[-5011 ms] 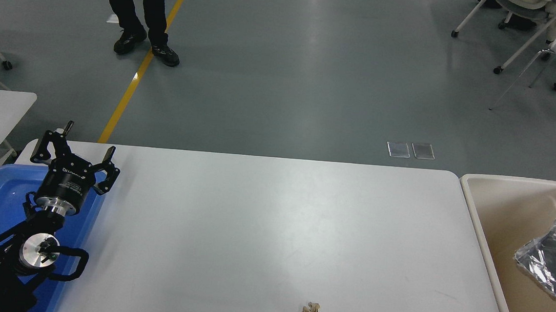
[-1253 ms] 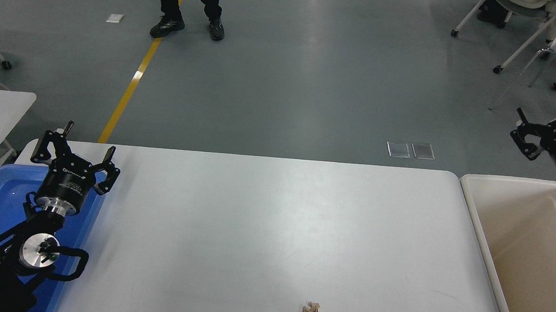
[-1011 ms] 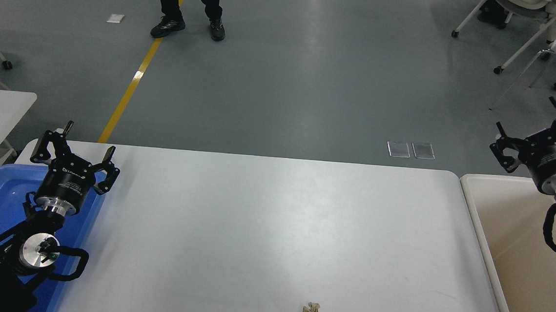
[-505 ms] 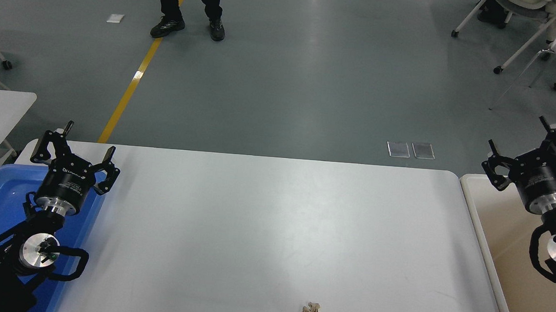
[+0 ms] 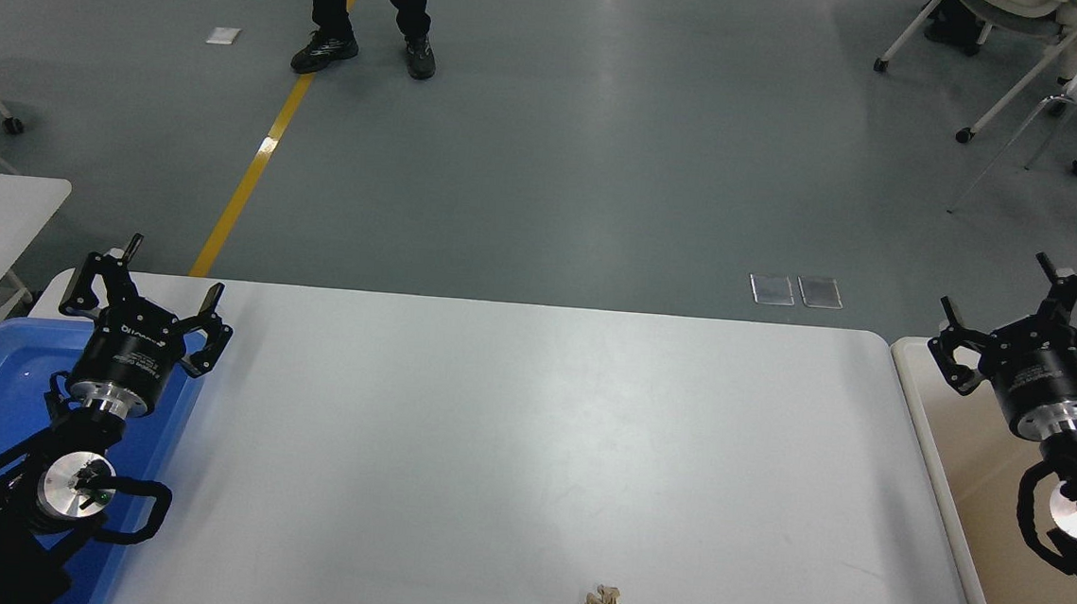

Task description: Clean the table surface

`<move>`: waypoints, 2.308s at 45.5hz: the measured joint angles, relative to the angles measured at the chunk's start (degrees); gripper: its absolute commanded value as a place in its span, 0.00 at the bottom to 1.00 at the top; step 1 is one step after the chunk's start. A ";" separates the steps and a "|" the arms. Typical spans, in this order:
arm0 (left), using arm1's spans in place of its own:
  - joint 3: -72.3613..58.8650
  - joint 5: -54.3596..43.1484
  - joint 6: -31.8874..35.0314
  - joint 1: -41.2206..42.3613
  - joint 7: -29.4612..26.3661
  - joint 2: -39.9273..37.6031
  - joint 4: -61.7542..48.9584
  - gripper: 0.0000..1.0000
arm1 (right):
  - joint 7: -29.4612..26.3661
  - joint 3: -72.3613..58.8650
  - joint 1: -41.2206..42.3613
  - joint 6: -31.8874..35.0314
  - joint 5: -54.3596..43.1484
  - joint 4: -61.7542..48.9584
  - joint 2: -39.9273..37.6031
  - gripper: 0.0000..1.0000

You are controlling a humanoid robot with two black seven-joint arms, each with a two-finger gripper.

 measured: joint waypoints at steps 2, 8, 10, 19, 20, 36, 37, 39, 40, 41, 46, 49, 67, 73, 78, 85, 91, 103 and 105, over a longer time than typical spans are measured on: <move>0.00 0.00 0.00 0.00 0.00 0.00 0.00 0.99 | 0.03 -0.45 0.14 -0.04 -0.01 -0.31 -0.24 0.98; 0.00 0.00 0.00 0.00 0.00 0.00 0.00 0.99 | 0.08 -3.07 0.55 -0.05 -0.02 -0.66 -2.30 0.98; 0.00 0.00 0.00 0.00 0.00 0.00 0.00 0.99 | 0.09 -4.39 0.86 -0.05 -0.01 -0.72 -3.39 0.98; 0.00 0.00 0.00 0.00 0.00 0.00 0.00 0.99 | 0.09 -10.26 3.01 0.72 -0.03 -0.36 -8.46 0.98; 0.00 0.01 0.00 0.00 0.00 0.00 0.00 0.99 | 0.06 -10.89 3.29 0.94 -0.09 -0.32 -8.93 0.98; 0.00 0.02 0.00 0.00 0.00 0.00 0.00 0.99 | -0.25 -38.06 18.44 4.04 -6.09 -0.02 -17.95 0.98; 0.00 0.03 0.00 0.00 0.00 0.00 0.00 0.99 | -0.25 -39.79 19.51 4.12 -6.81 0.00 -18.21 0.98; 0.00 0.02 0.00 0.00 0.00 0.00 0.00 0.99 | -0.24 -44.04 22.16 4.31 -8.99 0.04 -18.80 0.98; 0.00 0.03 0.00 0.00 0.00 0.00 0.00 0.99 | -0.24 -45.45 23.12 4.38 -9.80 0.08 -19.00 0.98; 0.00 0.02 0.00 0.00 0.00 0.00 0.00 0.99 | -0.24 -46.75 24.03 4.46 -10.73 0.11 -19.16 0.98; 0.00 0.02 0.00 0.00 0.00 0.00 0.00 0.99 | -0.20 -52.52 28.75 5.48 -16.67 0.42 -19.93 0.98; 0.00 0.02 0.00 0.00 0.00 0.00 0.00 0.99 | -0.17 -54.66 31.37 6.41 -20.29 0.68 -20.23 0.98; 0.00 0.02 0.00 0.01 0.00 0.00 -0.01 0.99 | 0.04 -62.02 44.20 13.98 -42.03 1.74 -16.79 0.98; 0.00 0.00 0.00 0.01 0.00 0.00 -0.01 0.99 | 0.02 -66.64 47.65 14.86 -46.60 1.46 -12.05 0.98; 0.00 0.00 0.00 0.01 0.00 0.00 0.00 0.99 | 0.01 -70.32 50.29 15.21 -48.97 1.20 -7.80 0.98; 0.00 -0.02 0.00 0.01 0.00 0.00 0.01 0.99 | -0.07 -74.58 53.22 15.47 -50.90 0.83 -2.50 0.98; 0.00 0.00 0.00 0.01 0.00 0.00 0.00 0.99 | -0.12 -78.50 55.64 15.63 -52.43 0.71 1.72 0.98; 0.00 0.03 0.00 0.00 0.00 -0.01 0.00 0.99 | -0.21 -88.41 60.96 16.09 -56.25 0.65 9.65 0.98; 0.00 0.02 0.00 0.00 0.00 -0.01 0.00 0.99 | -0.21 -89.98 62.00 16.17 -56.57 0.65 10.92 0.98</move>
